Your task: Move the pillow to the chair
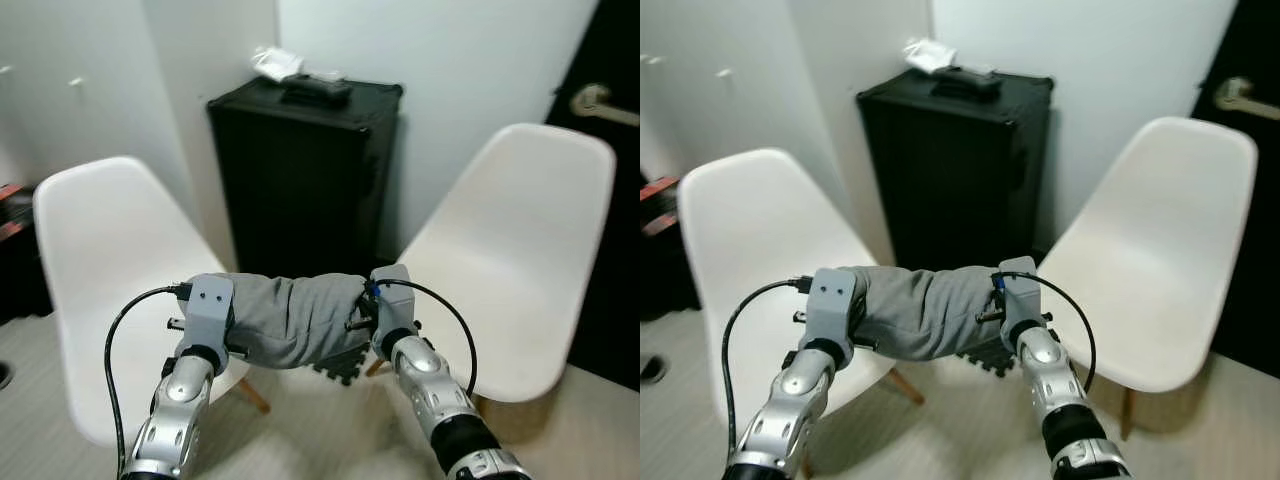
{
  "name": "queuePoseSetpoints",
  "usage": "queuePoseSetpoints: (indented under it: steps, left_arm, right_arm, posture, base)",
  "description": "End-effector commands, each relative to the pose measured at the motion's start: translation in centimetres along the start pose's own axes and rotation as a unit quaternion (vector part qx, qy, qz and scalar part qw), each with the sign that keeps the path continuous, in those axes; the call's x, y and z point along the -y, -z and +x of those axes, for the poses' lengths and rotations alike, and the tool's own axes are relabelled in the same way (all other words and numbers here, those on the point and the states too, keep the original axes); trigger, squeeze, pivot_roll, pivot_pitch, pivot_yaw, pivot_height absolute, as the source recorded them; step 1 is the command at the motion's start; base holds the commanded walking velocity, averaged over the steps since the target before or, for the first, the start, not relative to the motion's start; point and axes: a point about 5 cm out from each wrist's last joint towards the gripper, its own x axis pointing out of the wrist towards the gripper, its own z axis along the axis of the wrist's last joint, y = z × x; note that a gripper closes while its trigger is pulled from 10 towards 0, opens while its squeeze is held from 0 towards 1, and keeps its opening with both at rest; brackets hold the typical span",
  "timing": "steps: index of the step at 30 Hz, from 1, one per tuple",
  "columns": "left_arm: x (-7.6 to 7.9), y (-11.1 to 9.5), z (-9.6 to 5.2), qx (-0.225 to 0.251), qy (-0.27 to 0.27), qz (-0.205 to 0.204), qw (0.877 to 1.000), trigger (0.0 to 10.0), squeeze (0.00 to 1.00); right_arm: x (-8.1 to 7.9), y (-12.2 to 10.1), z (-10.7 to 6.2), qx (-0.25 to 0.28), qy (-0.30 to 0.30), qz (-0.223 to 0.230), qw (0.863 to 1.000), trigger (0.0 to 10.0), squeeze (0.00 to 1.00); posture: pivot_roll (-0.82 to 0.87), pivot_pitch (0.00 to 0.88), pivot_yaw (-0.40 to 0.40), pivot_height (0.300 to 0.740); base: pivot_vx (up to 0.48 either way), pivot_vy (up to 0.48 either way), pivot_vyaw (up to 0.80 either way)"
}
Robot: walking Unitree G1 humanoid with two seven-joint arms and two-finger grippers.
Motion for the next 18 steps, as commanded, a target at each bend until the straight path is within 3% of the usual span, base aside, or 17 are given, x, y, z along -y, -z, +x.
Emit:
queuePoseSetpoints:
  steps: [1, 5, 18]
  left_arm:
    - [0.70, -0.51, 0.12, 0.005, 0.016, -0.002, 1.000, 10.0, 0.00]
    - [0.27, -0.43, 0.31, -0.006, -0.009, 0.004, 1.000, 10.0, 0.00]
    - [0.30, -0.46, 0.30, 0.003, 0.009, 0.026, 1.000, 10.0, 0.00]
  right_arm:
    - [-1.36, -1.28, 0.52, 0.027, -0.026, 0.000, 0.999, 10.0, 0.00]
    - [-1.37, -1.25, 0.55, 0.026, -0.024, 0.002, 0.999, 10.0, 0.00]
    - [-1.32, -1.15, 0.52, 0.025, -0.025, 0.003, 0.999, 10.0, 0.00]
  posture:
    - [0.11, 0.000, 0.030, 0.740]
    - [0.11, 0.000, 0.032, 0.740]
    - [0.11, 0.000, 0.015, 0.740]
  base:
    - [0.000, 0.000, -0.80]
    - [0.000, 0.000, -0.80]
    - [0.000, 0.000, -0.80]
